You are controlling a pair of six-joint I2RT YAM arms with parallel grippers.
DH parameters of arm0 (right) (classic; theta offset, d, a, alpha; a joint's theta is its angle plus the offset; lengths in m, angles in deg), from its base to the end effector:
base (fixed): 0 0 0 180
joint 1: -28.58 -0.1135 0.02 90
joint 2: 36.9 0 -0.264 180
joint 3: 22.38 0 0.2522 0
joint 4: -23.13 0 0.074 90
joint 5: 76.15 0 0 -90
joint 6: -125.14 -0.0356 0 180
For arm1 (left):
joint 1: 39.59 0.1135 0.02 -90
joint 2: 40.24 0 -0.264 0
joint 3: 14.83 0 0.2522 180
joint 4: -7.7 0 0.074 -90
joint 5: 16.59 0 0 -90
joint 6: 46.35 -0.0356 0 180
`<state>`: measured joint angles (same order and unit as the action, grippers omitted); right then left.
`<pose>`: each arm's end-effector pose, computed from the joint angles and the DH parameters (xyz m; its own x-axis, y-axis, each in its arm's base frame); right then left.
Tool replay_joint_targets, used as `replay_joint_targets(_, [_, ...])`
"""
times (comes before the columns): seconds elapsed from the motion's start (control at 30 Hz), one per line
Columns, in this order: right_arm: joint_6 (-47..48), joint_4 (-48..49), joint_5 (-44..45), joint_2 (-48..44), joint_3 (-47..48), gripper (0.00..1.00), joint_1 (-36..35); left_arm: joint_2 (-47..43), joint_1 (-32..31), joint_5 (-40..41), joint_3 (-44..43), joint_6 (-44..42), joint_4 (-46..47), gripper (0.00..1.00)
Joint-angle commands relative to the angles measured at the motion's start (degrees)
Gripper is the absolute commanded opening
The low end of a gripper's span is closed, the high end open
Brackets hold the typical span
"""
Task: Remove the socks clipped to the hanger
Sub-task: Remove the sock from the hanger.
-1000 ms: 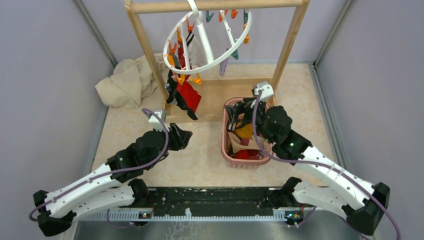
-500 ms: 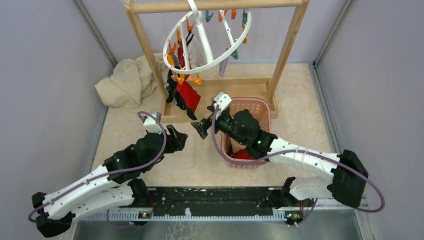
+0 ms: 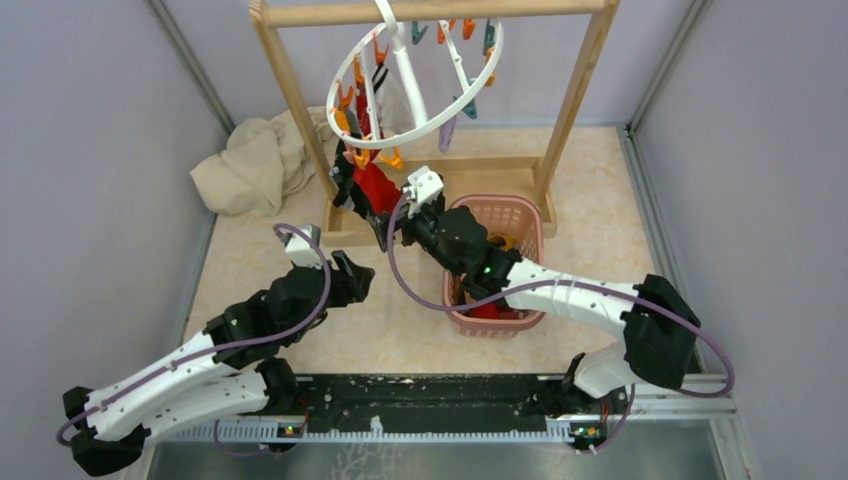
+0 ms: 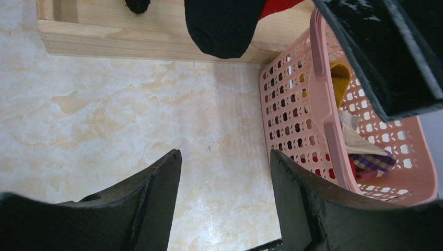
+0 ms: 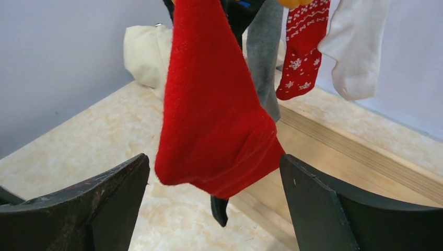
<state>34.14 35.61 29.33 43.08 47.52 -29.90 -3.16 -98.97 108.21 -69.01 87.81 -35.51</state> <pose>0.1809 0.2768 0.3339 0.0100 0.0485 -0.9988 -0.6824 0.7304 0.0286 0.0904 -0.1128 0.3014 -0.4713 -0.3269 -0.8192 0.1635 0.8803 -0.4454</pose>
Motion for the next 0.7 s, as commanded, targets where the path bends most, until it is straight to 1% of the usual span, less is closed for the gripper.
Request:
replay_joint_targets(0.0, [0.72, 3.55, 4.15, 2.19, 5.0, 0.91, -0.67, -1.13, -0.11, -0.49, 0.04, 0.09, 0.45, 0.69])
replay_joint_targets(0.07, [2.35, 3.47, 5.49, 2.19, 5.43, 0.83, -0.67, -1.45, -0.05, -0.55, 0.17, 0.13, 0.43, 0.69])
replay_joint_targets(0.1, [2.39, 3.39, 6.3, 2.01, 5.32, 0.75, -0.67, -1.49, -0.12, -0.68, 0.25, 0.13, 0.43, 0.68])
replay_joint_targets(0.17, [2.4, 3.51, 7.25, 1.2, 4.89, 0.65, -0.67, -1.66, -0.11, -0.75, 0.32, 0.17, 0.57, 0.68])
replay_joint_targets(0.27, [2.97, 3.48, 7.84, 0.09, 4.23, 0.54, -0.67, -1.47, -0.12, -1.01, 0.85, 0.05, 1.15, 0.68])
replay_joint_targets(0.33, [3.47, 3.31, 7.85, -0.11, 4.24, 0.49, -0.63, -1.38, -0.13, -1.34, 1.32, -0.04, 2.07, 0.69])
replay_joint_targets(0.37, [3.74, 3.07, 7.66, -0.12, 4.43, 0.43, -0.6, -1.19, -0.11, -1.59, 1.39, -0.16, 2.5, 0.68])
replay_joint_targets(0.4, [3.88, 2.79, 7.48, -0.04, 4.55, 0.32, -0.44, -1.03, -0.08, -1.86, 1.52, -0.2, 2.84, 0.68])
replay_joint_targets(0.43, [3.89, 2.65, 7.57, -0.09, 4.61, 0.18, -0.39, -0.86, -0.12, -2.0, 1.47, -0.24, 2.99, 0.68])
replay_joint_targets(0.47, [3.89, 2.66, 7.62, -0.21, 4.59, 0.1, -0.29, -0.66, -0.13, -2.14, 1.38, -0.22, 3.05, 0.68])
replay_joint_targets(0.53, [3.89, 2.38, 7.49, -0.63, 4.74, 0.06, -0.11, -0.52, -0.13, -2.41, 1.36, -0.22, 3.0, 0.68])
replay_joint_targets(0.6, [3.97, 1.77, 7.45, -1.23, 4.89, 0.0, 0.03, -0.62, -0.12, -2.71, 1.42, -0.13, 3.08, 0.68])
replay_joint_targets(0.67, [4.15, 0.86, 7.54, -2.2, 5.15, 0.0, 0.12, -0.74, -0.11, -3.04, 1.33, -0.04, 3.08, 0.68])
